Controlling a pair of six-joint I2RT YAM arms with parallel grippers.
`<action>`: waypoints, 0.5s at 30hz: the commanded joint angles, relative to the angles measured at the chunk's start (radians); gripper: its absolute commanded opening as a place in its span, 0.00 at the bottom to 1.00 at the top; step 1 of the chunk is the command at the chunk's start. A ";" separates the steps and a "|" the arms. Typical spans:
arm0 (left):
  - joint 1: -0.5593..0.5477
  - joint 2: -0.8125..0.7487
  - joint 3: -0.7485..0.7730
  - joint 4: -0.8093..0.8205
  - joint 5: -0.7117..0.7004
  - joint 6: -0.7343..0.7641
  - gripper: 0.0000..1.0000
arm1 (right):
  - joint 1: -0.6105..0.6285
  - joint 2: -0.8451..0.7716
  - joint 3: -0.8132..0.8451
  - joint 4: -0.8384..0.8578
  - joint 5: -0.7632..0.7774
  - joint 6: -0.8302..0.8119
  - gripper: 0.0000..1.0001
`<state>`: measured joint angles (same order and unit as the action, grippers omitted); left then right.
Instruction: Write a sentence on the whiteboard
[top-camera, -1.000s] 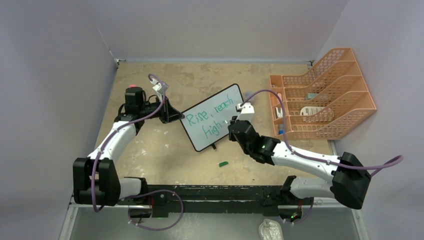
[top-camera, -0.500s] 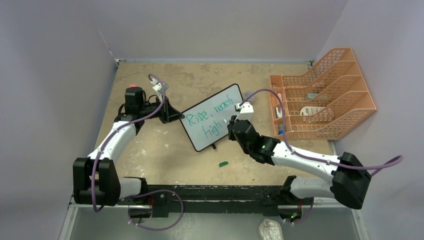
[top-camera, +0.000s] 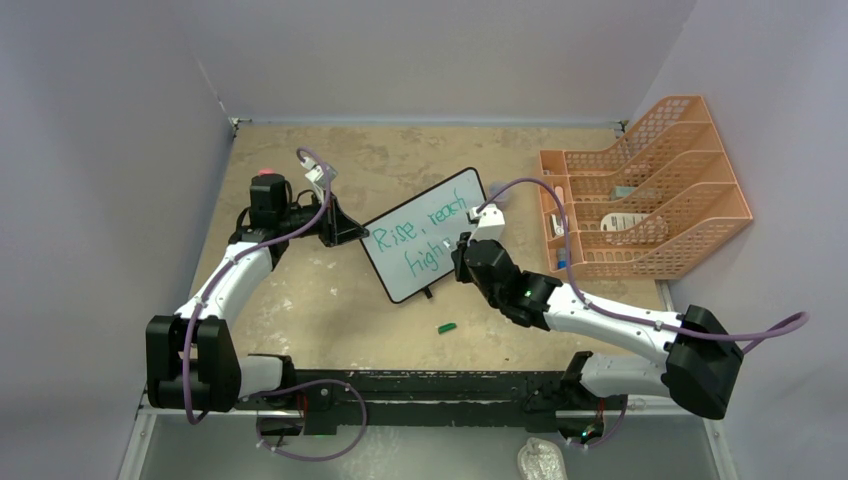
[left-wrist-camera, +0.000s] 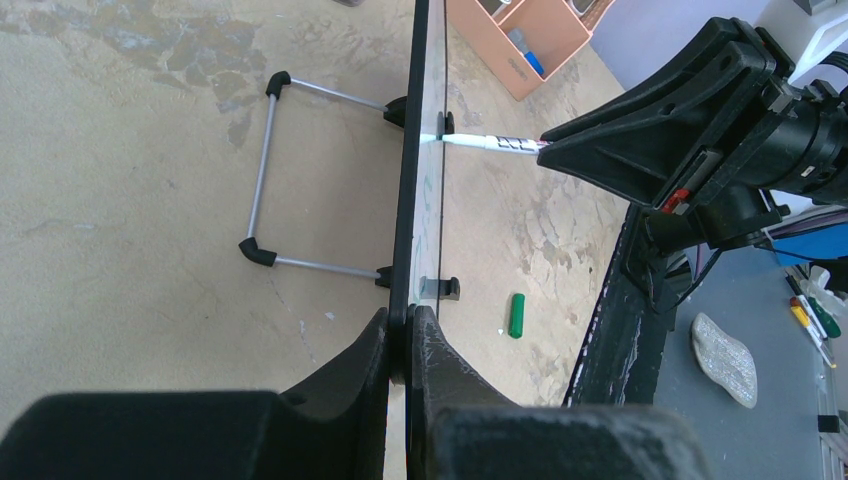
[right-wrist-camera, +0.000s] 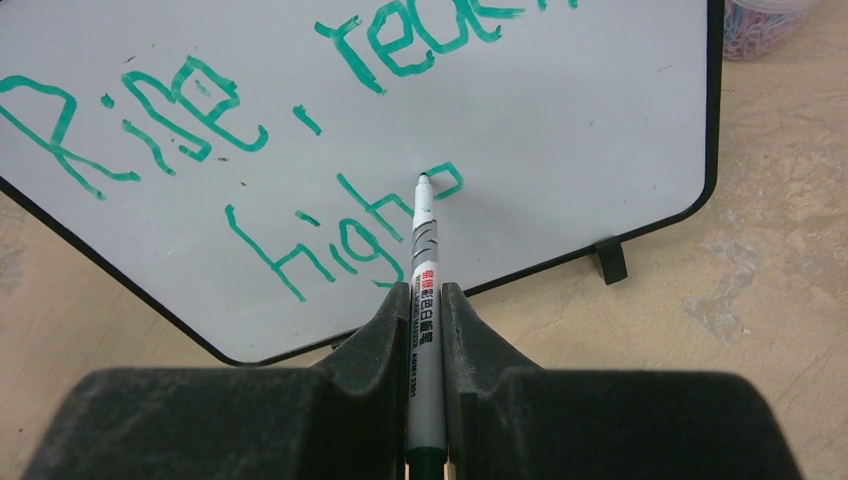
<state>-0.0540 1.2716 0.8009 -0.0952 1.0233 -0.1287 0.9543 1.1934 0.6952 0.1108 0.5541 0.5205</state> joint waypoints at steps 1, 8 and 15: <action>-0.009 0.014 0.026 -0.019 -0.021 0.039 0.00 | -0.002 -0.017 0.003 0.012 -0.025 -0.002 0.00; -0.009 0.012 0.025 -0.020 -0.021 0.040 0.00 | -0.002 -0.004 -0.007 -0.028 -0.027 0.022 0.00; -0.009 0.012 0.026 -0.020 -0.022 0.040 0.00 | -0.002 0.013 -0.013 -0.067 -0.009 0.058 0.00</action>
<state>-0.0540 1.2716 0.8013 -0.0956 1.0229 -0.1280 0.9546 1.1942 0.6949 0.0738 0.5308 0.5468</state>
